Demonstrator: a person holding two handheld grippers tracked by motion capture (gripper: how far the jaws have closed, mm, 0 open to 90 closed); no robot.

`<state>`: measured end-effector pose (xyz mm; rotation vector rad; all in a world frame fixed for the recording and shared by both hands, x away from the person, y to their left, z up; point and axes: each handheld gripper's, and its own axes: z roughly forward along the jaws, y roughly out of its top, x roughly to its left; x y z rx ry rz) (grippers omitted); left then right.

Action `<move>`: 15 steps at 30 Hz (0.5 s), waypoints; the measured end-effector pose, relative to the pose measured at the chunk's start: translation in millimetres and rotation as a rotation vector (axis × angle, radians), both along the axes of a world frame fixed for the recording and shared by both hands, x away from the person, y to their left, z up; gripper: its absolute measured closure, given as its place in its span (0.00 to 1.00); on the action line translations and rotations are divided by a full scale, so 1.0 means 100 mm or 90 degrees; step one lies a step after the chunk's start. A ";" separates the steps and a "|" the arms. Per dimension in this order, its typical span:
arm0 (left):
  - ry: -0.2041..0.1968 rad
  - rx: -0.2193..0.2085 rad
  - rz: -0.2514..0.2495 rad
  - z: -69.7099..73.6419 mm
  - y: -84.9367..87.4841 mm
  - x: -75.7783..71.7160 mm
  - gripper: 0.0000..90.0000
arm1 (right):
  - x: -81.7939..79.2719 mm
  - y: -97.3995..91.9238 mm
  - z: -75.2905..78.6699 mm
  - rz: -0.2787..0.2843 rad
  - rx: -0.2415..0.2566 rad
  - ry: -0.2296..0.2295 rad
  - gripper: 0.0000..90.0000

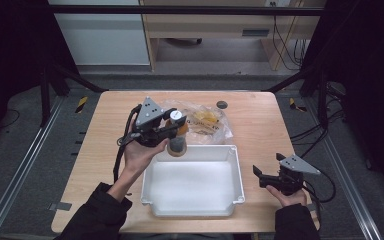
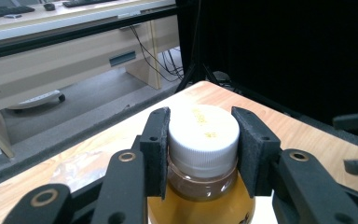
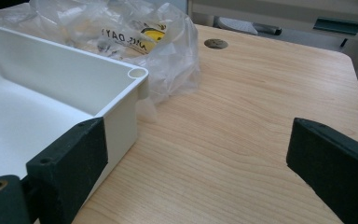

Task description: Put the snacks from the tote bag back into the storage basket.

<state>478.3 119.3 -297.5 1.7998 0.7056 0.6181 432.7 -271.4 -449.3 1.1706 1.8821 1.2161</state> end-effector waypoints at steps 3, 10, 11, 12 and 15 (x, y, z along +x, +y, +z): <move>0.003 -0.001 -0.004 -0.07 0.00 -0.07 0.65 | 0.00 0.00 0.00 0.000 0.001 0.002 0.06; 0.022 0.006 -0.013 -0.33 0.00 -0.18 0.65 | 0.00 0.01 0.00 0.000 0.001 0.003 0.06; 0.030 0.008 -0.015 -0.41 -0.01 -0.19 0.65 | 0.00 0.01 0.00 0.001 0.001 0.004 0.06; 0.030 0.008 -0.015 -0.41 -0.01 -0.19 0.65 | 0.00 0.01 0.00 0.001 0.001 0.004 0.06; 0.037 0.015 -0.017 -0.53 -0.02 -0.23 0.65 | 0.00 0.01 0.00 0.001 -0.001 0.004 0.06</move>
